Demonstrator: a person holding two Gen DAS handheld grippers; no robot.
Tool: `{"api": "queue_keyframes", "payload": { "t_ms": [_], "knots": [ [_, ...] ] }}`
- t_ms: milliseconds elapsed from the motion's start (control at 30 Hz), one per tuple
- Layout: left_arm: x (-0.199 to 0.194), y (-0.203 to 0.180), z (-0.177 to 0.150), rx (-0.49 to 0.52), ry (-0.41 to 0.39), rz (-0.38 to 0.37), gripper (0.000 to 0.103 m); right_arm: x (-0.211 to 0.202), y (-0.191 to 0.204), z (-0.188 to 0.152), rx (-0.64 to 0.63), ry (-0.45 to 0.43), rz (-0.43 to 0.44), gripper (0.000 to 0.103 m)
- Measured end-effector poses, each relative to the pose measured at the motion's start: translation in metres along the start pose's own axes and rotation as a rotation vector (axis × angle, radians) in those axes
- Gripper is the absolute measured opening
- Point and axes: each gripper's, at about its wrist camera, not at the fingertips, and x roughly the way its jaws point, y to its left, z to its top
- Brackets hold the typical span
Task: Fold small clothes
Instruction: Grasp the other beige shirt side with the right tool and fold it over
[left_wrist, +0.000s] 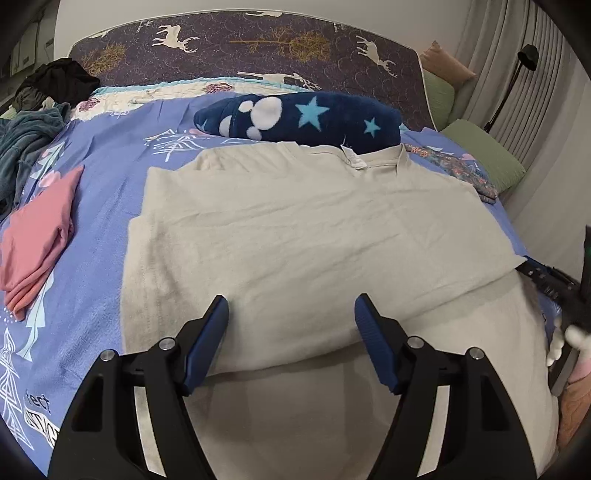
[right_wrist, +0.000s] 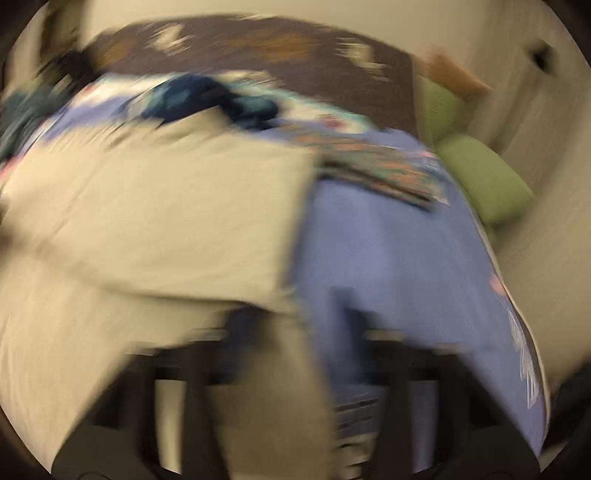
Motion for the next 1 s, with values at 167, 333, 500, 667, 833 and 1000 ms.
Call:
{"api": "queue_keyframes", "payload": {
  "t_ms": [167, 333, 500, 667, 833, 1000],
  "knots": [
    [0.003, 0.012, -0.003, -0.036, -0.005, -0.012, 0.071, 0.014, -0.045, -0.011, 0.231, 0.092, 0.204, 0.029],
    [-0.002, 0.013, -0.006, -0.031, -0.019, -0.026, 0.071, -0.004, -0.034, -0.013, 0.120, 0.114, 0.192, 0.047],
    [0.001, 0.022, -0.008, -0.074, -0.029, -0.100, 0.078, -0.029, -0.056, 0.005, 0.224, 0.040, 0.319, 0.050],
    [0.003, 0.014, -0.009, -0.040, -0.027, -0.061, 0.079, 0.021, -0.048, 0.056, 0.251, 0.070, 0.356, 0.057],
    [0.008, 0.001, -0.010, 0.033, -0.012, 0.031, 0.079, 0.086, -0.019, 0.090, 0.194, 0.145, 0.301, 0.057],
    [0.012, -0.008, -0.010, 0.082, 0.000, 0.101, 0.079, 0.103, -0.031, 0.088, 0.139, 0.076, 0.068, 0.000]
  ]
}}
